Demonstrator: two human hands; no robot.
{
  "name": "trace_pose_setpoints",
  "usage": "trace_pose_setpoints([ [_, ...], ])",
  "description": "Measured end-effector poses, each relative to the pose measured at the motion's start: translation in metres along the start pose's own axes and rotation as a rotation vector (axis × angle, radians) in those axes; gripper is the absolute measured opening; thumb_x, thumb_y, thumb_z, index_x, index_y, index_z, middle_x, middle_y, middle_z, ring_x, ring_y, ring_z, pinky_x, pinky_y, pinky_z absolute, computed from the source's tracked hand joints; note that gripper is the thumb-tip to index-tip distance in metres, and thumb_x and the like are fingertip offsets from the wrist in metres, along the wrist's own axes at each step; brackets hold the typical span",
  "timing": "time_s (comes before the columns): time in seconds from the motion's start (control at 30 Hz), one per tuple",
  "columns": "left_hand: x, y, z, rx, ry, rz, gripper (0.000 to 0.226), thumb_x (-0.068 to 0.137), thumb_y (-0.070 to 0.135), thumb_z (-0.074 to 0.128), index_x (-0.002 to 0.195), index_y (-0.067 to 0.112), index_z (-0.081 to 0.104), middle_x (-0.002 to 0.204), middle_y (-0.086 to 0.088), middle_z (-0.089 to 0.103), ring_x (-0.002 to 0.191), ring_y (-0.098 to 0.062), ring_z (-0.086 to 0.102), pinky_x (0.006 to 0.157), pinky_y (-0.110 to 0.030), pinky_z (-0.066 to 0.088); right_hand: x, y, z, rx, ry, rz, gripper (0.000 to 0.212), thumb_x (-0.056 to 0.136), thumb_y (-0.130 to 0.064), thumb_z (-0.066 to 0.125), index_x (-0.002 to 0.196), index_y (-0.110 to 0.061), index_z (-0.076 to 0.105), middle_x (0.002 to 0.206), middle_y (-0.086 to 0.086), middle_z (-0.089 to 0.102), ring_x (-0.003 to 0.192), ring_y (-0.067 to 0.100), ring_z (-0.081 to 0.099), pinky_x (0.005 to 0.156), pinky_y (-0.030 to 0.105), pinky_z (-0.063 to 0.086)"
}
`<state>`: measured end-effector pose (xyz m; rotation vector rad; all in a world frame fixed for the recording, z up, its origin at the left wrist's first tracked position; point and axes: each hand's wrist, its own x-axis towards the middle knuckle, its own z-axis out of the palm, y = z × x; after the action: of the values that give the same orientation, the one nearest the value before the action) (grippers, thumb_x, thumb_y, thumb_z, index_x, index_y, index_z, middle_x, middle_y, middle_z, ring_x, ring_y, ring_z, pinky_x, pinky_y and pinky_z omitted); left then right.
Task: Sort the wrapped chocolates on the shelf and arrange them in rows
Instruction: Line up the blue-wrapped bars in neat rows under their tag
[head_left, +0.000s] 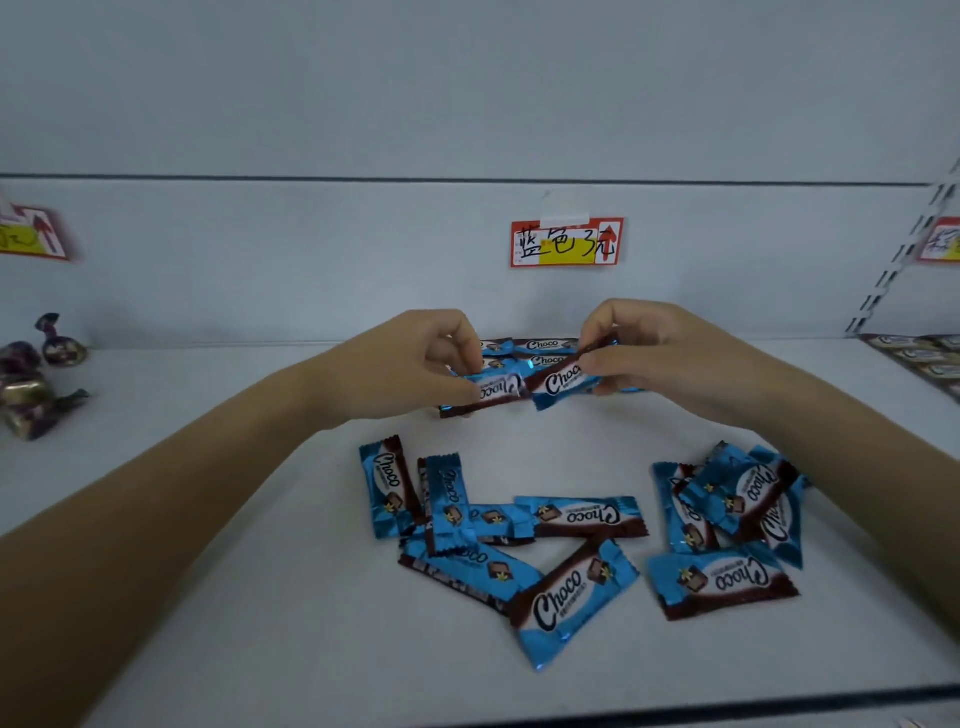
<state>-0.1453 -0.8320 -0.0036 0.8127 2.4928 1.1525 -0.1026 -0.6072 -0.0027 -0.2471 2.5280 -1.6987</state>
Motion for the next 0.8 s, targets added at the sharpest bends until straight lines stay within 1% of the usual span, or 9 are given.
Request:
trace_pose_setpoints([
  [0.13,-0.005,0.003,0.001,-0.141,0.054,0.039,0.028,0.082,0.003,0.061,0.098,0.024,0.051,0.099,0.003,0.064,0.087,-0.007,0.066,0.067,-0.022,0.056,-0.001,0.000,-0.002,0.000,-0.006,-0.006,0.015,0.083,0.000,0.060,0.080,-0.014,0.056,0.072,-0.003,0.071,0.066,0.007,0.064,0.060,0.015,0.052],
  [0.23,-0.008,0.004,0.000,-0.232,0.059,0.063,0.022,0.082,-0.002,0.060,0.085,0.018,0.053,0.096,-0.001,0.061,0.086,-0.006,0.066,0.063,-0.019,0.054,-0.003,-0.001,-0.005,-0.073,-0.045,-0.015,0.019,0.083,-0.002,0.060,0.089,-0.020,0.061,0.080,-0.005,0.072,0.072,0.006,0.066,0.063,0.013,0.051],
  [0.33,-0.008,0.001,0.002,-0.320,0.094,0.029,0.015,0.083,0.006,0.062,0.076,0.016,0.053,0.089,-0.005,0.066,0.087,-0.013,0.067,0.066,-0.023,0.056,-0.006,-0.004,-0.008,-0.224,-0.063,-0.035,0.024,0.085,-0.007,0.060,0.094,-0.028,0.065,0.086,-0.010,0.071,0.077,0.003,0.066,0.065,0.008,0.047],
  [0.43,-0.006,-0.002,0.005,-0.081,0.145,0.056,0.013,0.082,0.015,0.065,0.073,0.016,0.054,0.078,0.001,0.068,0.074,-0.004,0.063,0.064,-0.021,0.051,-0.008,-0.004,-0.012,-0.329,-0.063,-0.053,0.019,0.085,-0.008,0.060,0.093,-0.026,0.066,0.091,-0.005,0.071,0.078,0.002,0.066,0.073,0.012,0.049],
  [0.5,-0.007,-0.004,0.007,0.172,0.136,0.105,0.014,0.079,0.021,0.067,0.072,0.022,0.055,0.076,0.006,0.065,0.068,-0.001,0.058,0.059,-0.010,0.046,-0.008,-0.003,-0.013,-0.379,-0.082,-0.068,0.016,0.084,-0.009,0.062,0.091,-0.023,0.065,0.090,-0.002,0.070,0.076,0.005,0.067,0.077,0.017,0.050],
  [0.6,-0.007,-0.008,0.009,0.425,0.100,0.132,0.014,0.081,0.030,0.065,0.074,0.028,0.053,0.081,0.016,0.056,0.077,0.000,0.052,0.060,-0.008,0.041,-0.008,0.001,-0.011,-0.458,-0.088,-0.093,0.016,0.082,-0.013,0.064,0.084,-0.029,0.064,0.088,-0.003,0.069,0.081,0.009,0.065,0.077,0.018,0.050],
  [0.67,-0.007,-0.009,0.009,0.513,0.107,0.155,0.013,0.081,0.035,0.064,0.078,0.029,0.052,0.087,0.014,0.053,0.083,-0.003,0.049,0.064,-0.009,0.038,-0.006,0.004,-0.010,-0.561,-0.097,-0.110,0.015,0.081,-0.021,0.066,0.083,-0.035,0.062,0.089,-0.009,0.068,0.082,0.001,0.062,0.082,0.021,0.050],
  [0.73,-0.008,-0.009,0.006,0.529,0.080,0.173,0.011,0.081,0.036,0.063,0.082,0.029,0.054,0.090,0.013,0.054,0.084,-0.003,0.048,0.067,-0.010,0.038,-0.005,0.006,-0.010,-0.639,-0.114,-0.127,0.015,0.080,-0.028,0.067,0.084,-0.041,0.060,0.093,-0.017,0.065,0.089,-0.006,0.057,0.087,0.018,0.046],
  [0.8,-0.008,-0.009,0.004,0.545,0.015,0.191,0.009,0.082,0.036,0.062,0.086,0.031,0.058,0.092,0.016,0.054,0.086,0.000,0.048,0.069,-0.009,0.038,-0.005,0.005,-0.010,-0.686,-0.151,-0.134,0.016,0.079,-0.032,0.067,0.085,-0.046,0.060,0.095,-0.019,0.061,0.092,-0.007,0.054,0.084,0.015,0.045],
])
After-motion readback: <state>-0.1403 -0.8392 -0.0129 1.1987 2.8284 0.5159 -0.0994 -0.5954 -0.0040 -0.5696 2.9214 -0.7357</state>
